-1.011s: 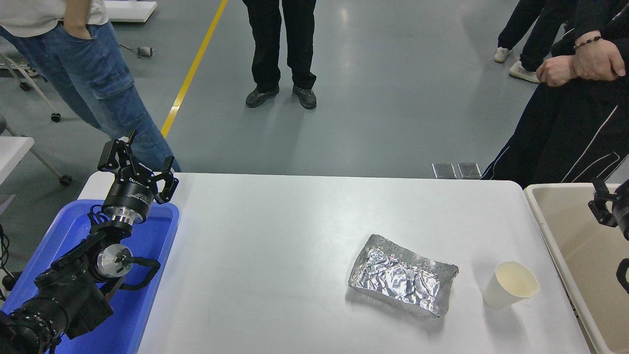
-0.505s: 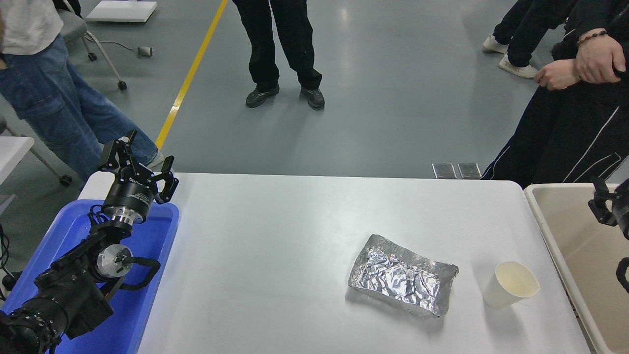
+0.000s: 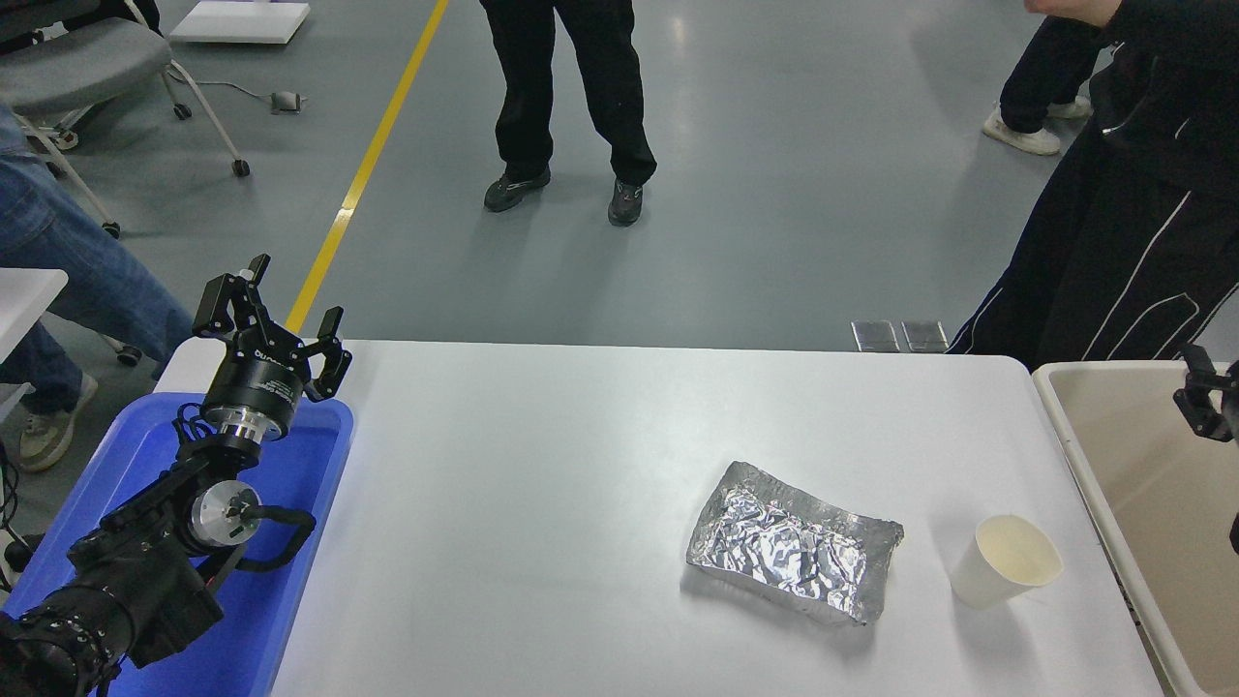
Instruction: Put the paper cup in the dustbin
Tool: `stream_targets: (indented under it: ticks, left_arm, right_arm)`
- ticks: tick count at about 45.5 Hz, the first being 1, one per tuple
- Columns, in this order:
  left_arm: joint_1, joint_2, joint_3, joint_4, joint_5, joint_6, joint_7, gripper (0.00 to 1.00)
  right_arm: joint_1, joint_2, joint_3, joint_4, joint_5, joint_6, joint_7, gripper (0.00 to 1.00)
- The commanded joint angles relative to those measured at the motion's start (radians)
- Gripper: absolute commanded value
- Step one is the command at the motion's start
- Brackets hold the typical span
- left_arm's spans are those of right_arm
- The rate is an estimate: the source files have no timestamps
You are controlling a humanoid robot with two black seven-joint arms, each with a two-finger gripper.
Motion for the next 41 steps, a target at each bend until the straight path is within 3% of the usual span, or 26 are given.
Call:
stream_targets:
  ticks: [1, 28, 36, 41]
  left_arm:
    - [0.000, 0.000, 0.000, 0.000, 0.000, 0.000, 0.000, 1.00]
    - [0.000, 0.000, 0.000, 0.000, 0.001, 0.000, 0.000, 1.00]
    - [0.000, 0.000, 0.000, 0.000, 0.000, 0.000, 0.000, 1.00]
    - [0.000, 0.000, 0.000, 0.000, 0.000, 0.000, 0.000, 1.00]
  right_arm:
    - [-0.001, 0.002, -0.003, -0.003, -0.001, -0.002, 0.000, 1.00]
    - [0.042, 0.071, -0.015, -0.001, 0.019, -0.006, 0.000, 1.00]
    - [0.046, 0.046, -0.029, 0.002, 0.021, 0.003, 0.000, 1.00]
    - [0.051, -0.039, -0.107, 0.006, 0.019, 0.003, 0.000, 1.00]
